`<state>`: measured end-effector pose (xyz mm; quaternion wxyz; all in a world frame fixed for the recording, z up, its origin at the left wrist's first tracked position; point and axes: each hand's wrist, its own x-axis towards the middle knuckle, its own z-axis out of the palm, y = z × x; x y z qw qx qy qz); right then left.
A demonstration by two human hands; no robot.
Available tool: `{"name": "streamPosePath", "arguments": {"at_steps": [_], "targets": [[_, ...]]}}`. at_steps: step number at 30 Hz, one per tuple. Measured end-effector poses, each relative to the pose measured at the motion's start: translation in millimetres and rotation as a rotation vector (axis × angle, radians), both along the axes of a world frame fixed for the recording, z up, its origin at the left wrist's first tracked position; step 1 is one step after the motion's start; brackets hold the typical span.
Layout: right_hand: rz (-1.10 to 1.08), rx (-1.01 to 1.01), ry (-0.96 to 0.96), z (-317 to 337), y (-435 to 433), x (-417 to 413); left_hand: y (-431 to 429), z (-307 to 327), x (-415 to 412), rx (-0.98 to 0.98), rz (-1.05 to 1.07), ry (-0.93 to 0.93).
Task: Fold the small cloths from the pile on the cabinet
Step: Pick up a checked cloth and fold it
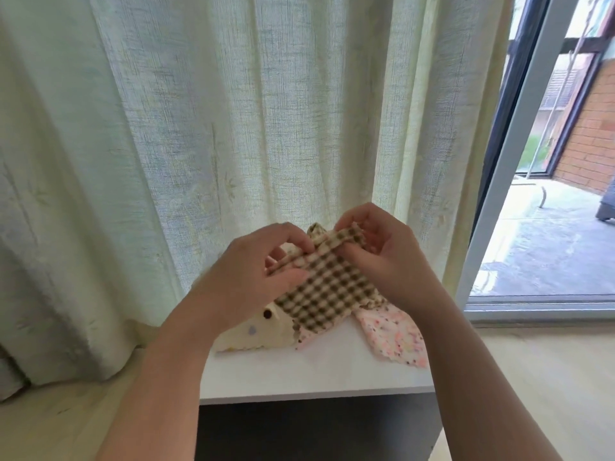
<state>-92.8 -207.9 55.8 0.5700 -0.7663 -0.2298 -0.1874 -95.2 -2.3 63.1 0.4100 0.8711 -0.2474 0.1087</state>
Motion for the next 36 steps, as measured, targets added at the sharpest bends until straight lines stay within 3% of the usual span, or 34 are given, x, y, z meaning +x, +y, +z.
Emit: {"name": "streamPosePath", "arguments": {"at_steps": [7, 13, 19, 27, 36], "targets": [[0.002, -0.001, 0.001, -1.1, -0.3, 0.3, -4.6, -8.1, 4.9, 0.077, 0.096, -0.08], [-0.002, -0.155, 0.004, -2.8, 0.9, 0.2, -3.5, -6.0, 6.1, 0.09, 0.126, -0.223], [-0.099, -0.093, 0.062, -6.0, -3.2, 4.7, 1.9, -4.2, 5.6, 0.095, 0.124, -0.301], [-0.113, 0.053, 0.125, -1.4, -8.1, 1.5, 11.6, -2.5, 7.0, 0.115, 0.136, -0.225], [-0.111, 0.158, 0.168, -2.1, -12.5, 3.4, 12.8, -0.6, 7.0, 0.1, 0.159, -0.419]]}}
